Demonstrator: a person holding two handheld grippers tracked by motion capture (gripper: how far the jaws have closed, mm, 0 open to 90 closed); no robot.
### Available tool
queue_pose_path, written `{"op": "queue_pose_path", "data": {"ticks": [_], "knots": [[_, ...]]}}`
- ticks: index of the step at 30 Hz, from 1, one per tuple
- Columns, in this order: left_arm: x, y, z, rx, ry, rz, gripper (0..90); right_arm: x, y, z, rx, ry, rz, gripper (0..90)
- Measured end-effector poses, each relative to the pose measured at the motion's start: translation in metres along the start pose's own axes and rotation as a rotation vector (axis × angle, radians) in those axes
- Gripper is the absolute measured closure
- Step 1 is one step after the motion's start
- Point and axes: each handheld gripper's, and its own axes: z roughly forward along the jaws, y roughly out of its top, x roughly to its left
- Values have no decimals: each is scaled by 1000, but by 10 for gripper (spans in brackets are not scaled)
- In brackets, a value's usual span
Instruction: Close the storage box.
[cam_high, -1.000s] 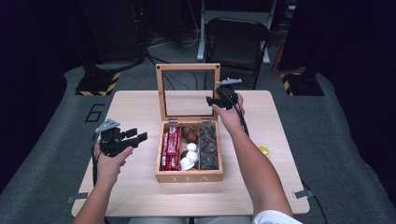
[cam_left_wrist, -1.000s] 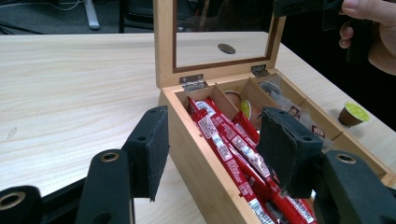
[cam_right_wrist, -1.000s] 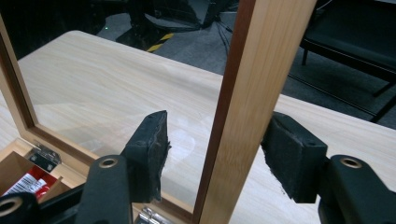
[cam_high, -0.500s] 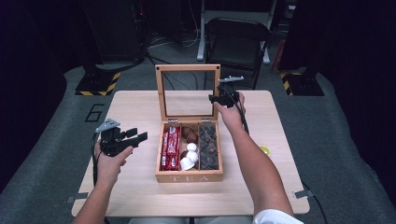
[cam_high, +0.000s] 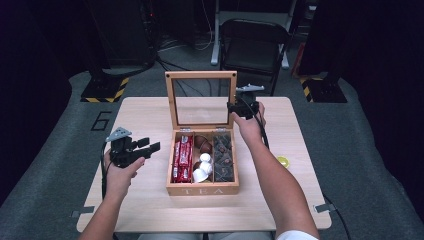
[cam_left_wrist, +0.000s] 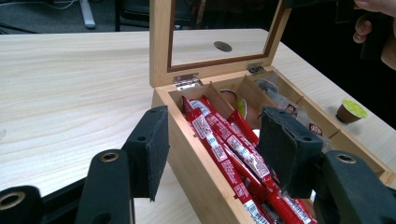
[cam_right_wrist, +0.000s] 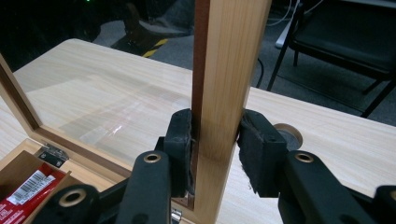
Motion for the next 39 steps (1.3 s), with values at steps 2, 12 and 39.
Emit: {"op": "queue_pose_path", "data": {"ticks": [2,12,39], "knots": [[0,-1,1,9,2,4,431,1,-3,-3,-16,3,-9,650],[-7,3,15,42,-31,4,432,7,-16,-20,-64,7,-57,650],[-4,94,51,-31,26,34,494,15,-30,-35,-92,13,-65,643]]}}
